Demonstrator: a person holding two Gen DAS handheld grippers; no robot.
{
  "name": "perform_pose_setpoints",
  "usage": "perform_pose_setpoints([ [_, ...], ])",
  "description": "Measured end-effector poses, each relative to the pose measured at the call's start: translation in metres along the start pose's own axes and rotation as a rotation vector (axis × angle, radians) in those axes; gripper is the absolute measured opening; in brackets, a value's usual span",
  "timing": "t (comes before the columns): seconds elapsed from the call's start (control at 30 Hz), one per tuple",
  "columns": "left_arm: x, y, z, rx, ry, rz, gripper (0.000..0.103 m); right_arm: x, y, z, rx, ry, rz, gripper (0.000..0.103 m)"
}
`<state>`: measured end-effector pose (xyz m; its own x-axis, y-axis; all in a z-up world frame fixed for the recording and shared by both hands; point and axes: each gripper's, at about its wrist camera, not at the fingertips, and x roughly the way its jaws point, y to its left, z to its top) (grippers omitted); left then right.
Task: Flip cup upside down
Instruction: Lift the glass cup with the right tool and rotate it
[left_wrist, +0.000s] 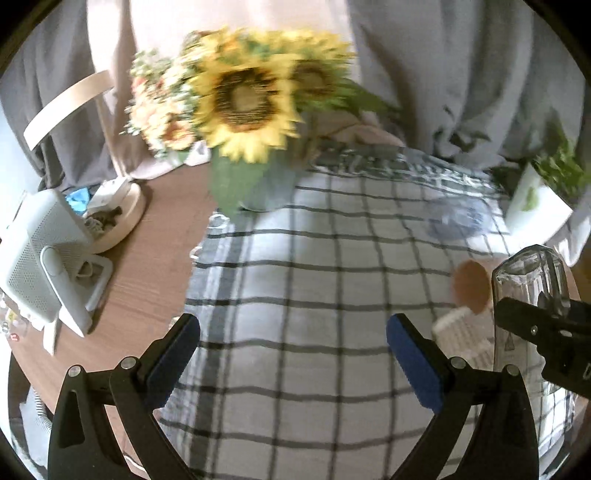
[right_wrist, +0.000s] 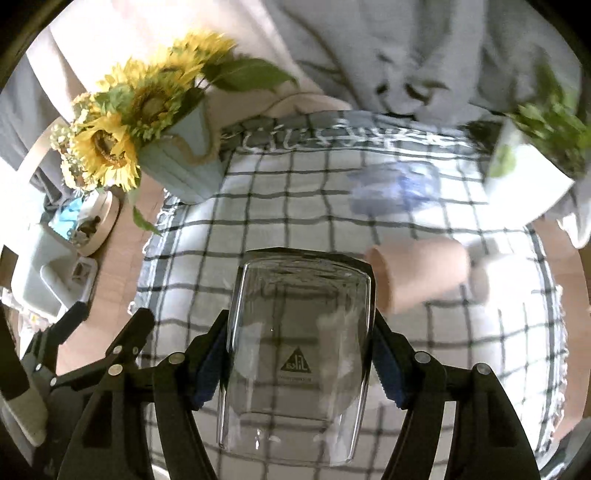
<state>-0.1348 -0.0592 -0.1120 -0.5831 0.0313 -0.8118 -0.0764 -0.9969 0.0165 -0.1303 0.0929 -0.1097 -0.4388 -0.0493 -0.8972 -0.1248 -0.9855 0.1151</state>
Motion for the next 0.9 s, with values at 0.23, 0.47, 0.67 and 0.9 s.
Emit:
perform_pose_setpoints([
  [0.23, -0.005, -0.042, -0.026, 0.025, 0.047, -0.017, 0.103, -0.011, -0.046, -0.032, 0.033, 0.018, -0.029, 0.07],
  [0.47, -0.001, -0.073, -0.062, 0.029, 0.116, 0.001, 0.103, 0.0, -0.082, -0.067, 0.061, 0.09, -0.046, 0.07],
  [0.67, 0.01, -0.088, -0.09, 0.031, 0.192, 0.016, 0.103, 0.02, -0.098, -0.093, 0.028, 0.162, -0.062, 0.07],
  [0.9, 0.02, -0.096, -0.105, 0.029, 0.244, 0.037, 0.103, 0.041, -0.108, -0.109, -0.011, 0.226, -0.061, 0.07],
])
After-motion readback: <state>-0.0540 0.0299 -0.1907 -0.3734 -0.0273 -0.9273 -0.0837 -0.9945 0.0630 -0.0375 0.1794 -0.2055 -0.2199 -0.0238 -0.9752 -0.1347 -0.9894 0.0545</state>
